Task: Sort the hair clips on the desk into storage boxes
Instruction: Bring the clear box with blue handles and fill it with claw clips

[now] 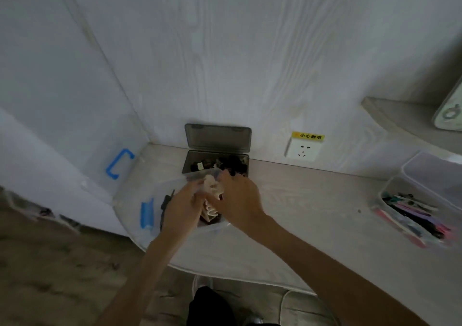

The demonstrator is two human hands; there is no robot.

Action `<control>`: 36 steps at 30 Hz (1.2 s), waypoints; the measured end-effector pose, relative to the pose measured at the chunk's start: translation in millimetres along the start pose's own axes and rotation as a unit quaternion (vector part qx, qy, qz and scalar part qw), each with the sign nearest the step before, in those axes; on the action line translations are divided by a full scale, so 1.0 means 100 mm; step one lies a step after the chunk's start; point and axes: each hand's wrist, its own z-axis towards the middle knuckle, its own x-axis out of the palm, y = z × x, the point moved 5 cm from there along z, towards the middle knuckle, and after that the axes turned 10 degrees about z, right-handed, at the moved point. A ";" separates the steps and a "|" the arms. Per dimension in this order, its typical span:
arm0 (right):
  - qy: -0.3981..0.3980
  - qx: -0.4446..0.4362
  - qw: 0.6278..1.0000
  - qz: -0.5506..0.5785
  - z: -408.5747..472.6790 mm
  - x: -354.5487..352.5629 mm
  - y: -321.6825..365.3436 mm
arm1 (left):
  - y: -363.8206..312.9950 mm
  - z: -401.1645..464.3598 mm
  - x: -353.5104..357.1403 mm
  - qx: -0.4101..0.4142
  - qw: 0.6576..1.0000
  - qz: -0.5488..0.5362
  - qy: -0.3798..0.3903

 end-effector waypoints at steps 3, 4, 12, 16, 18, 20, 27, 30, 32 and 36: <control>0.029 -0.032 0.992 -0.119 -0.04 0.24 0.05 | 0.20 -0.07 0.17 0.074 0.989 0.125 0.017; 0.035 -0.042 0.991 -0.119 -0.04 0.27 0.03 | 0.24 -0.08 0.20 0.098 0.981 0.165 0.011; 0.156 0.008 0.987 -0.032 -0.14 0.22 -0.30 | 0.14 -0.14 0.17 0.144 0.984 0.102 -0.003; 0.157 0.049 0.986 0.021 -0.21 0.23 -0.32 | 0.28 -0.20 -0.03 0.029 0.970 0.209 -0.117; 0.160 0.059 0.985 0.012 -0.24 0.17 -0.38 | 0.37 -0.24 0.02 -0.032 0.972 0.220 -0.077; 0.177 0.076 0.981 0.005 -0.28 0.11 -0.49 | 0.34 -0.29 0.17 -0.033 0.978 0.204 -0.036; 0.171 0.176 0.969 0.005 -0.74 -0.53 -1.14 | -0.47 -0.40 0.74 0.122 0.966 0.226 0.000; 0.136 0.231 0.963 0.017 -1.00 -0.80 -1.49 | -0.85 -0.41 0.98 0.199 0.955 0.221 0.001; 0.101 0.263 0.959 0.026 -1.14 -0.92 -1.68 | -1.05 -0.37 1.11 0.222 0.949 0.225 0.010; 0.010 0.305 0.950 0.063 -1.17 -1.05 -1.90 | -1.38 -0.14 1.29 0.235 0.942 0.239 0.006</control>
